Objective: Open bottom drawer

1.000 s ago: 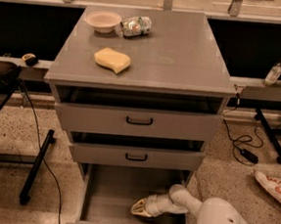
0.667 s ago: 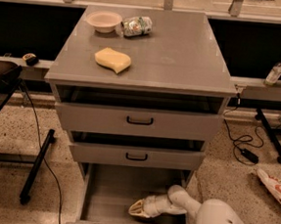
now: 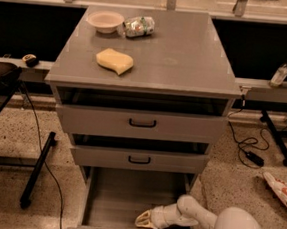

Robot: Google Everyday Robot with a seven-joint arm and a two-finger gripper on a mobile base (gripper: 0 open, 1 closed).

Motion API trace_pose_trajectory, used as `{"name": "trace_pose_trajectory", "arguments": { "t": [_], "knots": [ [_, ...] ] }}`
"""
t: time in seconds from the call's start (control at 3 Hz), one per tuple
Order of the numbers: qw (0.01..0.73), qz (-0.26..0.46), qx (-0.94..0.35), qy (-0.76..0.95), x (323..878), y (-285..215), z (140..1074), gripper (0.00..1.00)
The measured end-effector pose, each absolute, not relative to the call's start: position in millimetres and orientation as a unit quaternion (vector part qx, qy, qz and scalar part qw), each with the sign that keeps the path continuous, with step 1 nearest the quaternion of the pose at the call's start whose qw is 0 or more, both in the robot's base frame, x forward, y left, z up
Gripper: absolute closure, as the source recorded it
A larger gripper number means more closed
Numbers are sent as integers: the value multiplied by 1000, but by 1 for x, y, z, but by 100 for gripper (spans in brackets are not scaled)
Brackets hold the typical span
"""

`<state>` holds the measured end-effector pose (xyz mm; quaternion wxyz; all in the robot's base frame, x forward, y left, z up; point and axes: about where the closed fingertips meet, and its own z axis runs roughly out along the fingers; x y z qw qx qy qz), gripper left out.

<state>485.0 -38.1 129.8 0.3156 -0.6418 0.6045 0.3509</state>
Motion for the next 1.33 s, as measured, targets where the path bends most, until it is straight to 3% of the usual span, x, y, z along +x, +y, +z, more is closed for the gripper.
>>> {"name": "trace_pose_trajectory", "arguments": {
  "t": [0.67,1.33],
  "knots": [
    [312,344,-633,619,488,-60,147,100],
    [376,331,-653,568,482,-65,215,100]
  ]
}}
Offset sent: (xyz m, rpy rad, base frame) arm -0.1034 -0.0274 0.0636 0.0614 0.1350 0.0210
